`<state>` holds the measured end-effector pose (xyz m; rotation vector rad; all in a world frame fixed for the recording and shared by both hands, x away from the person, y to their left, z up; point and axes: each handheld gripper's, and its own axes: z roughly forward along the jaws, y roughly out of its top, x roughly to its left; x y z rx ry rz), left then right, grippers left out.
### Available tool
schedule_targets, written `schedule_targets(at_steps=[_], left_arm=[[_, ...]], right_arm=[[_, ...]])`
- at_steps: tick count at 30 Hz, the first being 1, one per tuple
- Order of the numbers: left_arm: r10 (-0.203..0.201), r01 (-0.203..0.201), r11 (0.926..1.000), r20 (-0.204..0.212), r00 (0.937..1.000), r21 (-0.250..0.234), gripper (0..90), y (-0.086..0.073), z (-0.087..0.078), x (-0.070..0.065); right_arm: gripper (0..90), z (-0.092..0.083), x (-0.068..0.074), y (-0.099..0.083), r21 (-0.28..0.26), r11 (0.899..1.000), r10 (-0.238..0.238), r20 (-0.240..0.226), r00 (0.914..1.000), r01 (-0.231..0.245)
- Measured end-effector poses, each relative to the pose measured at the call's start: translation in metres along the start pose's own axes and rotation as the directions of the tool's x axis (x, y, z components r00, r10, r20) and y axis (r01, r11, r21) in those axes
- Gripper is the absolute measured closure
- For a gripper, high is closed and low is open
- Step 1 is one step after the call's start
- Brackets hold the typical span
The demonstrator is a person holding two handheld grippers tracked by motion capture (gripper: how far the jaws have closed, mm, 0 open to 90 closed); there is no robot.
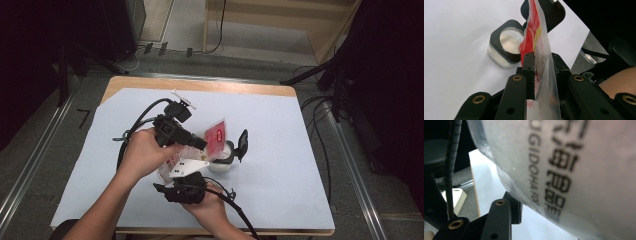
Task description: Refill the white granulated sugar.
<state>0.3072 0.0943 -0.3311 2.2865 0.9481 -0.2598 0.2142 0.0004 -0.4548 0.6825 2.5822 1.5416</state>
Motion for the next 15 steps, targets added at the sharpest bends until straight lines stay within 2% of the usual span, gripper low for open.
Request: schedule_targets(at_steps=[5,10,15], left_arm=[[-0.003,0.003,0.9999,-0.004,1.0000,0.010,77.7,0.000,0.004,0.003],[0.004,-0.004,0.9998,-0.007,1.0000,0.018,78.3,0.000,0.007,0.004],[0.004,-0.004,0.9998,-0.001,1.0000,0.019,78.5,0.000,0.010,0.006]], right_arm=[[61.5,0.001,-0.002,-0.005,0.011,0.999,-0.052,0.023,0.9984,0.052],[61.3,0.004,-0.003,-0.010,0.031,0.995,-0.092,0.023,0.9955,0.091],[61.2,0.005,-0.004,-0.012,0.042,0.993,-0.111,0.023,0.9936,0.110]])
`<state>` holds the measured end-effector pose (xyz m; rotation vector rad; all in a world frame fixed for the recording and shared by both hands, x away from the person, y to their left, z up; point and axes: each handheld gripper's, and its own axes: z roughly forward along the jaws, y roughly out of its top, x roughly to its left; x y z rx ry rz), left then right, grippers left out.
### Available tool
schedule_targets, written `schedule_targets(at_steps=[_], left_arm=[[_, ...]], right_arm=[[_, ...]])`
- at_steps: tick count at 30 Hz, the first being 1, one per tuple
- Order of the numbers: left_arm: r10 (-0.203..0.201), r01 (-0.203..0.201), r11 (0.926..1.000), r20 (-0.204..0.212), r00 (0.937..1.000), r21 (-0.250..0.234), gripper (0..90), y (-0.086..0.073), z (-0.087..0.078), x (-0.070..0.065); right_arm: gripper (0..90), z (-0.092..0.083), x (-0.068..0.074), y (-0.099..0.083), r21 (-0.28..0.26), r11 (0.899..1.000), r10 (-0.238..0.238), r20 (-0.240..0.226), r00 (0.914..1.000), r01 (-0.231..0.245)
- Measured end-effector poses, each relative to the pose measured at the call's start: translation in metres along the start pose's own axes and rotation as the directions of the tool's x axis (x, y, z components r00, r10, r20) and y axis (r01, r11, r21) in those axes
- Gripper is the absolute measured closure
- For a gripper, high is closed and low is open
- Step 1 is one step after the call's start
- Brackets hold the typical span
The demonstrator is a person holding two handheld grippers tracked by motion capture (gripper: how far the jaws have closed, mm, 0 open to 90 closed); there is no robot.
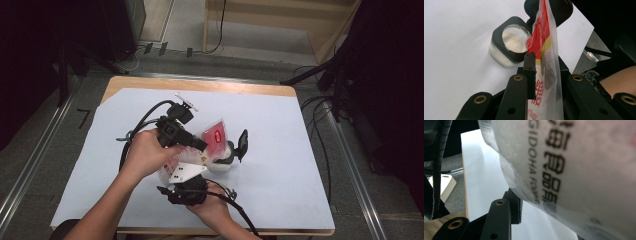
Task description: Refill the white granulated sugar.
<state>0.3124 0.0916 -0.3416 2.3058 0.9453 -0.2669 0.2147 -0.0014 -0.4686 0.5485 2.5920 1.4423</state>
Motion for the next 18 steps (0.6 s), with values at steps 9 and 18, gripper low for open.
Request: schedule_targets(at_steps=[9,18], left_arm=[[-0.001,0.001,1.0000,0.004,1.0000,-0.004,80.9,-0.0025,0.0009,0.0062],[0.017,-0.017,0.9998,-0.002,0.9999,0.004,85.3,-0.0043,0.0005,0.0073]], right_arm=[[61.2,0.0016,-0.0033,-0.0022,0.016,1.000,-0.004,-0.011,0.9999,0.004],[61.3,0.0031,-0.0063,-0.0049,0.027,1.000,0.003,-0.014,0.9999,-0.003]])
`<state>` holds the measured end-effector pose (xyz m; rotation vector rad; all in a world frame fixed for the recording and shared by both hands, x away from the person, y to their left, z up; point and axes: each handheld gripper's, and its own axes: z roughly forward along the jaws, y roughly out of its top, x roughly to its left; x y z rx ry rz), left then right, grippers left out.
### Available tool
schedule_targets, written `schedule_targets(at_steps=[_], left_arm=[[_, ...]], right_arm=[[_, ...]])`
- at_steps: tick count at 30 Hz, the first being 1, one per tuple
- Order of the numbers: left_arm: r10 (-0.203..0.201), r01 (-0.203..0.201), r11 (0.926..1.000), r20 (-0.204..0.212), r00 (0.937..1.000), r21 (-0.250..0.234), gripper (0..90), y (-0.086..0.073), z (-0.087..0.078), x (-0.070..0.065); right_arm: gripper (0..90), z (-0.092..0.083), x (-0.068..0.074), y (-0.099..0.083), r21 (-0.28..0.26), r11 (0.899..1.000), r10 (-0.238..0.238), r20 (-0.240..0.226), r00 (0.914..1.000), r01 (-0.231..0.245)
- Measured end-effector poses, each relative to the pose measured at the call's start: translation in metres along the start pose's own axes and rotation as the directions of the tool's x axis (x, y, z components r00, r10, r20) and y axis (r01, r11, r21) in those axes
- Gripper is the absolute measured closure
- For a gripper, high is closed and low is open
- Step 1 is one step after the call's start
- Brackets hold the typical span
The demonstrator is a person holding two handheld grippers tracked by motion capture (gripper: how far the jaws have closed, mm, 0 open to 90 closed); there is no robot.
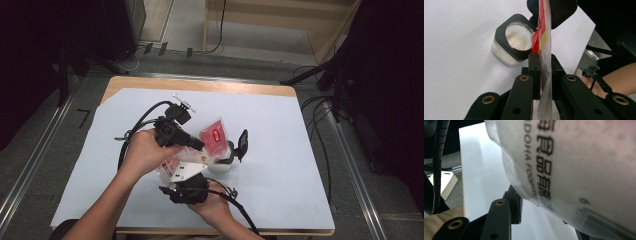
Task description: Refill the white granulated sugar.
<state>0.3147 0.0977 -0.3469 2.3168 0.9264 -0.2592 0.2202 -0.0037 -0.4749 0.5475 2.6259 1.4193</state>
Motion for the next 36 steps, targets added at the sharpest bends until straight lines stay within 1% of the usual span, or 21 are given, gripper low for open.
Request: schedule_targets(at_steps=[4,6,8,9,12,17,20,23,24,27,29,32,34,36], left_arm=[[0.001,-0.001,1.0000,0.000,1.0000,-0.005,85.6,-0.001,-0.001,0.000],[-0.007,0.006,0.9999,-0.003,1.0000,-0.015,86.0,-0.001,-0.002,0.000],[-0.003,0.003,0.9996,-0.011,0.9999,-0.028,87.1,-0.001,-0.004,0.000],[-0.011,0.011,0.9992,-0.012,0.9999,-0.039,87.4,-0.001,-0.004,0.000],[-0.014,0.014,0.9991,0.009,0.9999,-0.040,88.7,-0.002,-0.004,0.000],[-0.014,0.015,0.9992,0.011,0.9998,-0.038,88.9,-0.002,-0.005,0.001],[-0.018,0.019,0.9988,0.011,0.9998,-0.045,88.9,-0.003,-0.007,0.001],[-0.022,0.023,0.9978,0.015,0.9996,-0.063,88.8,-0.004,-0.009,0.002],[-0.029,0.030,0.9972,0.022,0.9993,-0.069,88.9,-0.004,-0.010,0.002],[-0.025,0.028,0.9969,0.040,0.9989,-0.074,89.1,-0.006,-0.014,0.004],[-0.028,0.031,0.9959,0.039,0.9988,-0.085,89.2,-0.006,-0.016,0.004],[-0.019,0.024,0.9954,0.049,0.9986,-0.093,89.3,-0.007,-0.019,0.004],[-0.019,0.025,0.9942,0.056,0.9983,-0.104,89.4,-0.008,-0.021,0.004],[-0.023,0.030,0.9933,0.061,0.9979,-0.112,89.4,-0.010,-0.023,0.004]], right_arm=[[61.3,0.000,0.000,0.000,0.002,1.000,-0.004,0.002,1.0000,0.004],[61.3,0.000,-0.001,0.000,0.003,1.000,-0.005,0.005,1.0000,0.005],[61.0,-0.001,-0.002,0.000,0.001,1.000,-0.004,0.010,0.9999,0.004],[61.1,-0.001,-0.003,0.000,-0.003,1.000,0.002,0.012,0.9999,-0.002],[60.8,-0.002,-0.003,0.001,-0.005,1.000,-0.006,0.019,0.9998,0.006],[60.7,-0.001,-0.003,0.000,-0.003,1.000,-0.006,0.018,0.9998,0.006],[60.6,-0.001,-0.004,0.000,-0.003,1.000,-0.004,0.017,0.9998,0.004],[60.4,-0.002,-0.007,-0.001,-0.004,1.000,0.003,0.022,0.9998,-0.003],[60.4,-0.002,-0.008,-0.002,-0.005,1.000,0.005,0.023,0.9997,-0.005],[60.3,-0.003,-0.009,-0.001,-0.010,1.000,0.006,0.032,0.9995,-0.006],[60.3,-0.004,-0.010,-0.001,-0.011,1.000,0.007,0.033,0.9994,-0.007],[60.2,-0.005,-0.012,-0.001,-0.016,1.000,0.006,0.039,0.9992,-0.006],[60.1,-0.006,-0.013,-0.001,-0.023,1.000,0.013,0.045,0.9989,-0.012],[60.2,-0.007,-0.014,-0.001,-0.022,1.000,0.009,0.053,0.9986,-0.008]])
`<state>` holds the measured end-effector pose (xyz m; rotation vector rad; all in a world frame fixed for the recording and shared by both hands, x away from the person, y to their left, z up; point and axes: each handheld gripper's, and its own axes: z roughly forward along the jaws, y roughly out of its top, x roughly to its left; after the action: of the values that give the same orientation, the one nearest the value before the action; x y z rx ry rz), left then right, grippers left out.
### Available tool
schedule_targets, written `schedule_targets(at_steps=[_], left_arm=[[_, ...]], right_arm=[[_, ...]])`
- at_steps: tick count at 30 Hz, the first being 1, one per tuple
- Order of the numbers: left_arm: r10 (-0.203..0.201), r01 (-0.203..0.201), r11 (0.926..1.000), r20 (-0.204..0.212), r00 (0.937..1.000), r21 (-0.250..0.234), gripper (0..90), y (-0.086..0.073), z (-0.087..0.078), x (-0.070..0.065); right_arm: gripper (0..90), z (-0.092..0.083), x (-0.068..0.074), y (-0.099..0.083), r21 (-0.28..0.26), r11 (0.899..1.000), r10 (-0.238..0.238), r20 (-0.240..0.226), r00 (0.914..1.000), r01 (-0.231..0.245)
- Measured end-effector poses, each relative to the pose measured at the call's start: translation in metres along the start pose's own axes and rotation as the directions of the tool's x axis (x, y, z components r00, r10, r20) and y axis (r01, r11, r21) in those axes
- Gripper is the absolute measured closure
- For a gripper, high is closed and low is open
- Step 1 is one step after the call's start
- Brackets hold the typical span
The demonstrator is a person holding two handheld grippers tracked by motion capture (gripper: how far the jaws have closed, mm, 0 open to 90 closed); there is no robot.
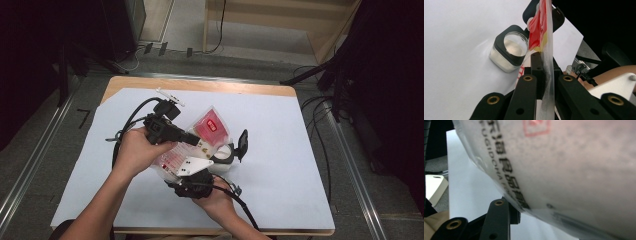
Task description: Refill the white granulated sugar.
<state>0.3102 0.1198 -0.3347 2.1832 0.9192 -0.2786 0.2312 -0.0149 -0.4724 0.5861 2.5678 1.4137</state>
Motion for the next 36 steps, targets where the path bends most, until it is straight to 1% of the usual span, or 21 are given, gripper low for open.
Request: schedule_targets(at_steps=[3,6,8,10,11,13,14,16,18,19,22,23,25,26,27,28,29,30,32,33,36], left_arm=[[-0.003,0.003,0.9998,-0.001,1.0000,-0.020,89.4,-0.003,-0.003,0.000],[0.005,-0.005,0.9996,-0.001,1.0000,-0.027,89.4,-0.006,-0.007,0.002],[0.005,-0.005,0.9993,0.005,1.0000,-0.036,89.4,-0.008,-0.010,0.003],[0.003,-0.002,0.9989,0.007,1.0000,-0.046,89.4,-0.010,-0.013,0.005],[-0.002,0.002,0.9988,0.015,0.9999,-0.050,89.4,-0.011,-0.014,0.006],[0.005,-0.004,0.9986,0.020,0.9998,-0.053,89.5,-0.012,-0.017,0.008],[0.007,-0.006,0.9980,0.019,0.9998,-0.062,89.5,-0.012,-0.019,0.009],[0.012,-0.012,0.9983,0.005,0.9999,-0.057,89.8,-0.012,-0.022,0.010],[0.017,-0.017,0.9975,0.011,0.9998,-0.069,89.8,-0.013,-0.025,0.011],[0.030,-0.029,0.9976,0.014,0.9995,-0.063,89.8,-0.014,-0.027,0.011],[0.041,-0.040,0.9964,0.012,0.9991,-0.074,89.9,-0.014,-0.029,0.011],[0.059,-0.058,0.9959,0.014,0.9982,-0.070,89.9,-0.014,-0.032,0.009],[0.079,-0.078,0.9948,0.019,0.9967,-0.065,89.9,-0.014,-0.035,0.009],[0.099,-0.099,0.9934,0.007,0.9950,-0.058,89.9,-0.015,-0.037,0.008],[0.105,-0.105,0.9931,0.002,0.9944,-0.053,90.0,-0.015,-0.038,0.008],[0.108,-0.107,0.9927,0.000,0.9942,-0.054,89.9,-0.015,-0.039,0.009],[0.116,-0.116,0.9921,-0.002,0.9932,-0.047,90.0,-0.015,-0.039,0.009],[0.110,-0.110,0.9928,-0.002,0.9939,-0.046,90.0,-0.015,-0.038,0.009],[0.112,-0.112,0.9927,-0.008,0.9936,-0.043,90.0,-0.015,-0.038,0.009],[0.112,-0.112,0.9927,-0.011,0.9937,-0.045,90.0,-0.015,-0.038,0.009],[0.110,-0.111,0.9923,-0.024,0.9937,-0.055,90.0,-0.015,-0.039,0.010]], right_arm=[[60.2,-0.001,-0.001,0.000,-0.003,1.000,-0.008,0.007,0.9999,0.008],[60.0,-0.001,-0.002,-0.001,-0.003,1.000,-0.012,0.013,0.9998,0.012],[59.7,-0.001,-0.005,-0.002,-0.009,1.000,0.001,0.017,0.9999,-0.001],[59.6,-0.003,-0.010,-0.003,-0.020,1.000,0.025,0.023,0.9994,-0.025],[59.3,-0.003,-0.011,-0.003,-0.020,0.999,0.036,0.022,0.9991,-0.036],[59.3,-0.005,-0.015,-0.003,-0.025,0.998,0.052,0.033,0.9981,-0.051],[59.2,-0.005,-0.016,-0.004,-0.024,0.998,0.064,0.038,0.9972,-0.063],[59.5,-0.007,-0.019,-0.005,-0.033,0.996,0.084,0.042,0.9956,-0.083],[59.4,-0.008,-0.024,-0.006,-0.043,0.992,0.123,0.040,0.9916,-0.122],[59.4,-0.008,-0.026,-0.007,-0.047,0.989,0.144,0.034,0.9889,-0.143],[59.4,-0.010,-0.030,-0.008,-0.052,0.986,0.159,0.047,0.9862,-0.157],[59.4,-0.012,-0.032,-0.008,-0.054,0.984,0.170,0.052,0.9841,-0.167],[59.6,-0.016,-0.039,-0.008,-0.066,0.975,0.218,0.060,0.9741,-0.214],[60.2,-0.017,-0.041,-0.008,-0.072,0.967,0.248,0.065,0.9666,-0.243],[60.2,-0.018,-0.042,-0.009,-0.077,0.965,0.256,0.065,0.9646,-0.251],[60.2,-0.018,-0.043,-0.009,-0.082,0.961,0.269,0.071,0.9606,-0.263],[60.2,-0.019,-0.043,-0.010,-0.084,0.960,0.272,0.070,0.9596,-0.266],[60.2,-0.019,-0.043,-0.009,-0.073,0.963,0.264,0.076,0.9617,-0.258],[60.2,-0.018,-0.041,-0.008,-0.056,0.970,0.239,0.087,0.9672,-0.235],[60.1,-0.017,-0.040,-0.008,-0.050,0.972,0.232,0.080,0.9693,-0.229],[60.1,-0.016,-0.041,-0.007,-0.043,0.971,0.238,0.056,0.9698,-0.235]])
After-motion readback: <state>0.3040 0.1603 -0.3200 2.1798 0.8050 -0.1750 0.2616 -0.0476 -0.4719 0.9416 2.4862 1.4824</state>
